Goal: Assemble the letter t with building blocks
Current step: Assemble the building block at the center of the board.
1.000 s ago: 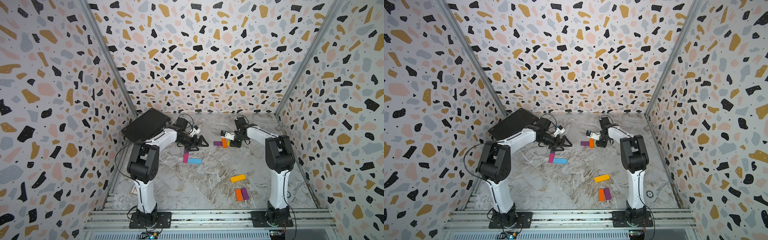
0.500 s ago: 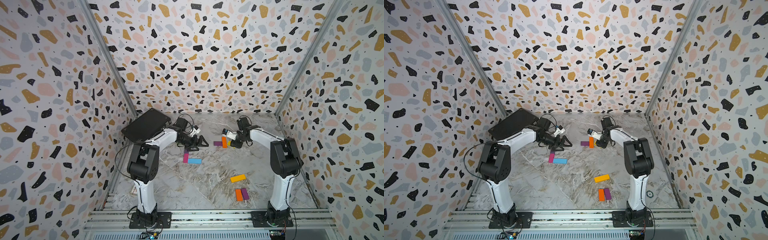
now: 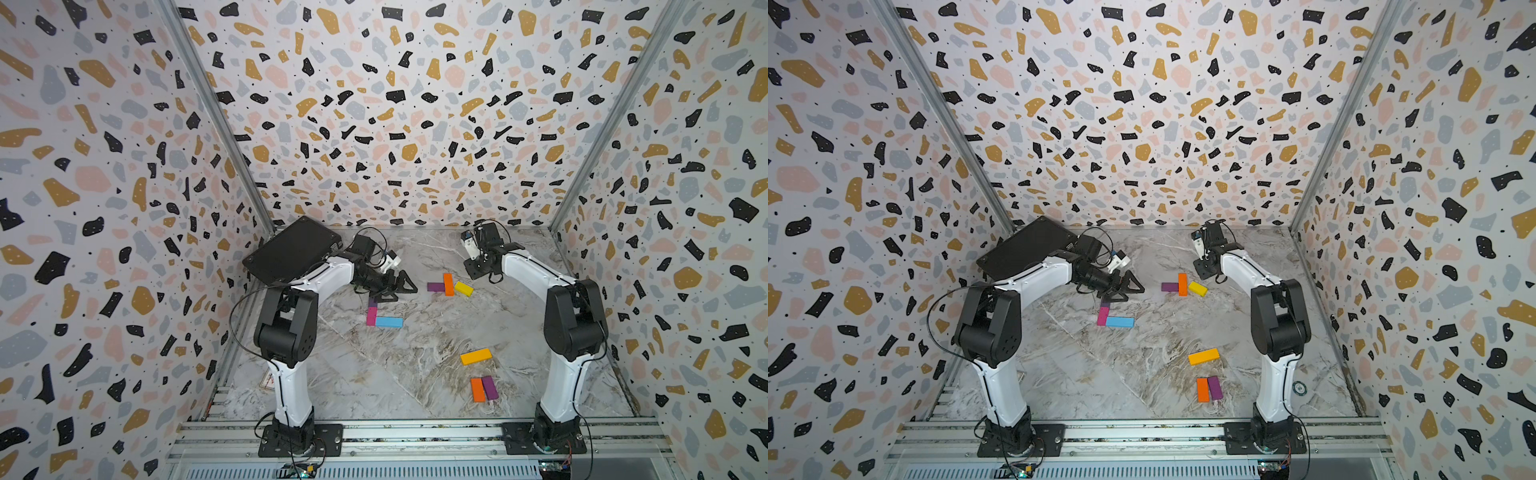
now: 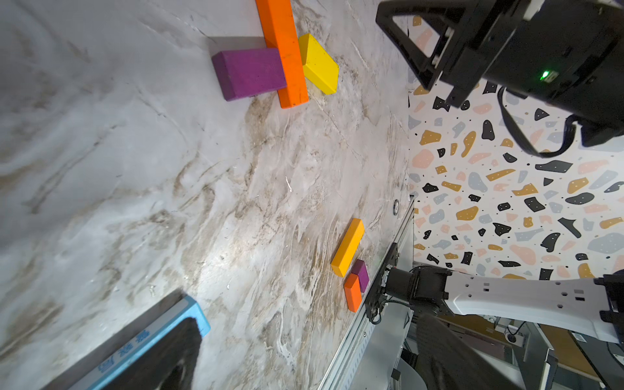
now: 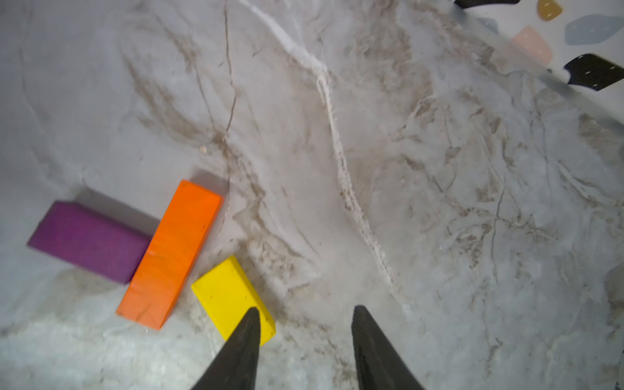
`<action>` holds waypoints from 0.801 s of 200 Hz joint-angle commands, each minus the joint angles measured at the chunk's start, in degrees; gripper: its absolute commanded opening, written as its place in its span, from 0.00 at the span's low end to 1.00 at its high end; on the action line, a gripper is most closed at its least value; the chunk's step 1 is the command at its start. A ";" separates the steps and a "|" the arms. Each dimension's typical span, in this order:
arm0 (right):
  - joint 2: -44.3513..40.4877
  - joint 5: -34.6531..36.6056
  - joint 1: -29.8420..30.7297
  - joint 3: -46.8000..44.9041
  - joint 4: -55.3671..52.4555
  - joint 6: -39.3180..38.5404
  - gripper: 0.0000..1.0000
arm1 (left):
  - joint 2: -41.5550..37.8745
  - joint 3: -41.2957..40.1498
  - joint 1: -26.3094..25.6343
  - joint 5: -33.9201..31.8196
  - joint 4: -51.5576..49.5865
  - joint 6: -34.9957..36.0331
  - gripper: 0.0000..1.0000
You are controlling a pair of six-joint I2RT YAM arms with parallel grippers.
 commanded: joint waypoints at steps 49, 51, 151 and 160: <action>8.42 4.49 1.43 8.31 -4.51 5.50 0.42 | -1.62 -0.88 0.33 -0.55 0.82 0.64 1.00; 8.39 4.42 1.44 8.13 -4.44 5.54 0.41 | -1.62 -0.88 0.38 -0.53 0.82 0.65 0.99; 8.32 2.19 2.74 3.20 -2.08 6.19 0.37 | -1.90 -1.48 0.37 -0.35 0.99 0.51 1.00; 8.28 1.81 2.85 2.93 -1.81 6.10 0.37 | -2.01 -1.54 0.39 -0.31 1.00 0.49 0.99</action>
